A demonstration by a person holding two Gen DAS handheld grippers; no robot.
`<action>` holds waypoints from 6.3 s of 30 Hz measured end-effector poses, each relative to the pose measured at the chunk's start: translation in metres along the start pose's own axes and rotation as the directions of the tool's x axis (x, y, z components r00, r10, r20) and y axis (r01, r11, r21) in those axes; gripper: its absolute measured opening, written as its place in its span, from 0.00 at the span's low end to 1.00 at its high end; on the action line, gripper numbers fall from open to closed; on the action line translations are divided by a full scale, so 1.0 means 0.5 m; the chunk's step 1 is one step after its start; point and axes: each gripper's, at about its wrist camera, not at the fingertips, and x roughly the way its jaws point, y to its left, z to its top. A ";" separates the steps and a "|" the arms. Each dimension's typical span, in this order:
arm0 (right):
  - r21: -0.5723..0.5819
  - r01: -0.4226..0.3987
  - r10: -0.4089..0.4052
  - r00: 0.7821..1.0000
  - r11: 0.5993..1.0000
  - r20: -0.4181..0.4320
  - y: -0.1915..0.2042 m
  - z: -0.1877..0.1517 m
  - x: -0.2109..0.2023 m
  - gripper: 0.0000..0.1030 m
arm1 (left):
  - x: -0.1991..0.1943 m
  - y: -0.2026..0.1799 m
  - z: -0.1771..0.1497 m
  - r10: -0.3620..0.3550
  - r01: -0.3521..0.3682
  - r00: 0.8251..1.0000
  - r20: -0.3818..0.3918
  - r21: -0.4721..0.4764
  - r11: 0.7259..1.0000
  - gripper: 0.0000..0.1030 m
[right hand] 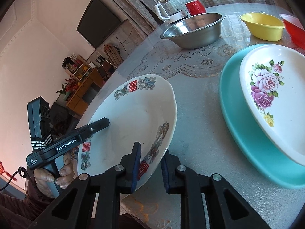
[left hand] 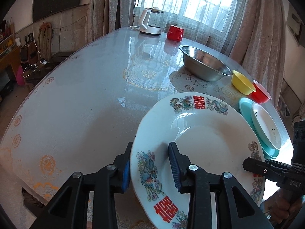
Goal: Organize plates and bowls
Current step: 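Lift the large red-character plate by its rim with both grippers, then carry the red-character plate over the teal plate stack and lower it, then set the plate onto the stack, open both grippers and withdraw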
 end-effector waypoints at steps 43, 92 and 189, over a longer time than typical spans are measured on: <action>-0.049 0.118 -0.114 0.991 0.992 0.069 -0.004 -0.001 -0.069 0.19 | -0.020 -0.067 0.015 -0.072 0.068 0.996 0.048 0.093 0.993 0.33; 0.263 0.410 -0.467 0.858 0.873 0.213 -0.266 0.024 -0.283 0.19 | 0.135 -0.437 0.129 -0.269 0.275 0.961 -0.063 0.312 0.910 0.32; 0.329 0.512 -0.589 0.783 0.793 0.200 -0.249 0.025 -0.315 0.16 | 0.066 -0.345 0.117 -0.296 0.289 0.955 0.003 0.205 0.935 0.27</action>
